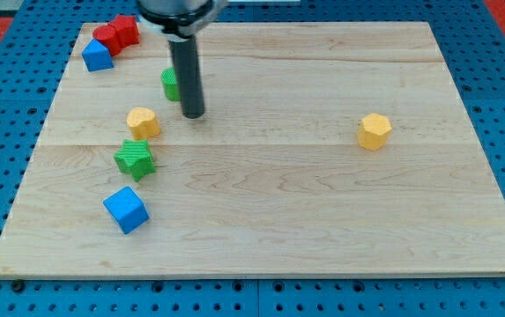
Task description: Push the yellow heart towards the center
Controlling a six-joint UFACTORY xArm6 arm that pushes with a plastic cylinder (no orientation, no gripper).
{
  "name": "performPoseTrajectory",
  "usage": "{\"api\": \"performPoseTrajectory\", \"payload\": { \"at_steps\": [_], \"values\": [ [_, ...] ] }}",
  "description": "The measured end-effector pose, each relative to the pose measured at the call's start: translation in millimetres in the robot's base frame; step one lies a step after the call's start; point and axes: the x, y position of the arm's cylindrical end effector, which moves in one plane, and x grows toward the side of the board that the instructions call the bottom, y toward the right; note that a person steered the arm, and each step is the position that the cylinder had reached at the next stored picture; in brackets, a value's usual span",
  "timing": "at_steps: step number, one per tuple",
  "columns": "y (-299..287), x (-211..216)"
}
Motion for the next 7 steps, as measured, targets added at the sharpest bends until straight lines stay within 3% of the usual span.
{"api": "performPoseTrajectory", "payload": {
  "at_steps": [1,2,5,6,7],
  "values": [
    [-72,0],
    [-98,6],
    [-120,42],
    [-101,57],
    [-41,53]
  ]
}}
